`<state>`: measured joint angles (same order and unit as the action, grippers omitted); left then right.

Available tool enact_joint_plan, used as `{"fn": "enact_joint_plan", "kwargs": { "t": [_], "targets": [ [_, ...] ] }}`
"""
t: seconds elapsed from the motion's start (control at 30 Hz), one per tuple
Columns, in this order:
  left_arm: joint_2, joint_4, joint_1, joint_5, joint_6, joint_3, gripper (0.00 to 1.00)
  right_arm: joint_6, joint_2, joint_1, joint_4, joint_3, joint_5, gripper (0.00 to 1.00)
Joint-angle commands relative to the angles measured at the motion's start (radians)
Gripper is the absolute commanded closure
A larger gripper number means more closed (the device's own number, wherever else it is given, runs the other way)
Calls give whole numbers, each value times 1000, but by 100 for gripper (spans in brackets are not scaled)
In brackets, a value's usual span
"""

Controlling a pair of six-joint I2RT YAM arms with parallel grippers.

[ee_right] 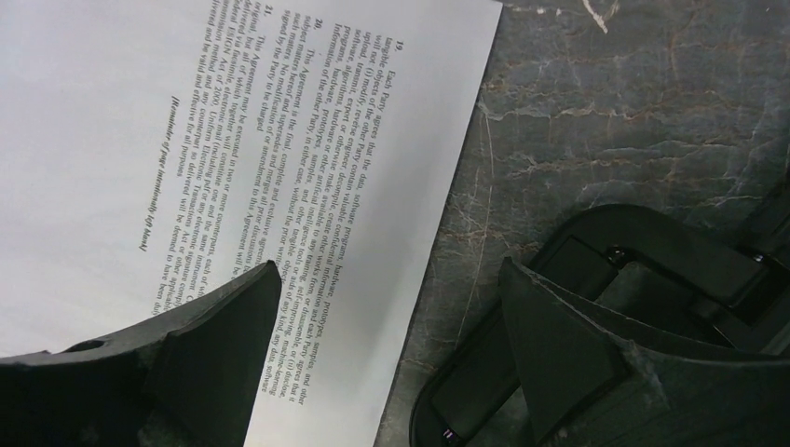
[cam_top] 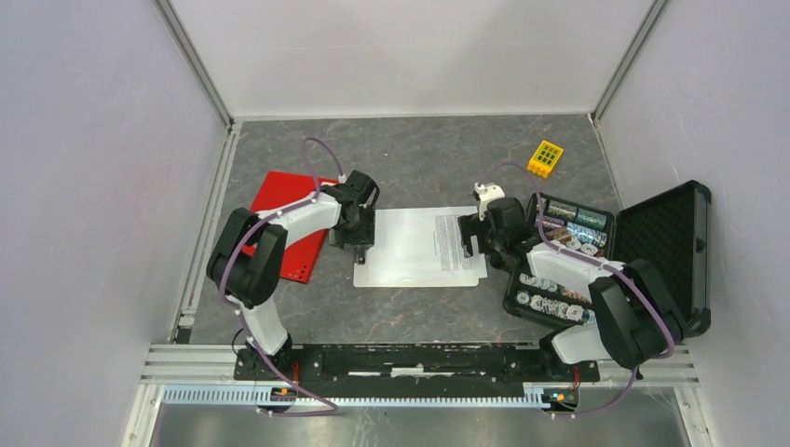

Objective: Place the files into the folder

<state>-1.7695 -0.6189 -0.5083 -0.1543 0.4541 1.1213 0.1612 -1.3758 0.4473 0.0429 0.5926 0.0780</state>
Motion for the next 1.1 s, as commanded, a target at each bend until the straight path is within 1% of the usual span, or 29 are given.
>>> {"fn": "enact_joint_plan", "kwargs": {
  "t": [0.0, 0.27, 0.37, 0.47, 0.57, 0.63, 0.8, 0.87, 0.97, 1.07],
  "targets": [
    [-32, 37, -6, 2, -37, 29, 29, 11, -27, -20, 25, 26, -57, 7],
    [-67, 50, -14, 2, -36, 43, 38, 7, -56, -36, 43, 10, -75, 8],
    [-63, 50, -22, 1, -35, 39, 43, 10, -64, -40, 45, 9, -75, 8],
    [-52, 46, -24, -3, -29, 38, 44, 11, -70, -44, 42, 12, -75, 8],
    [-51, 30, -24, -8, -28, 49, 48, 8, -58, -48, 32, 21, -101, 8],
    [-51, 18, -24, -9, -29, 56, 49, 8, -47, -53, 22, 31, -101, 8],
    [-48, 6, -24, -16, -35, 64, 46, 41, -22, -59, 29, 47, -119, 9],
    [-50, -8, -24, -21, -37, 76, 48, 40, -26, -59, 27, 52, -107, 9],
    [-42, -10, -24, -19, -41, 81, 52, 36, -35, -65, 12, 69, -84, 9],
    [-36, -10, -24, 3, -43, 78, 53, 37, -34, -68, 20, 81, -84, 9]
  ]
}}
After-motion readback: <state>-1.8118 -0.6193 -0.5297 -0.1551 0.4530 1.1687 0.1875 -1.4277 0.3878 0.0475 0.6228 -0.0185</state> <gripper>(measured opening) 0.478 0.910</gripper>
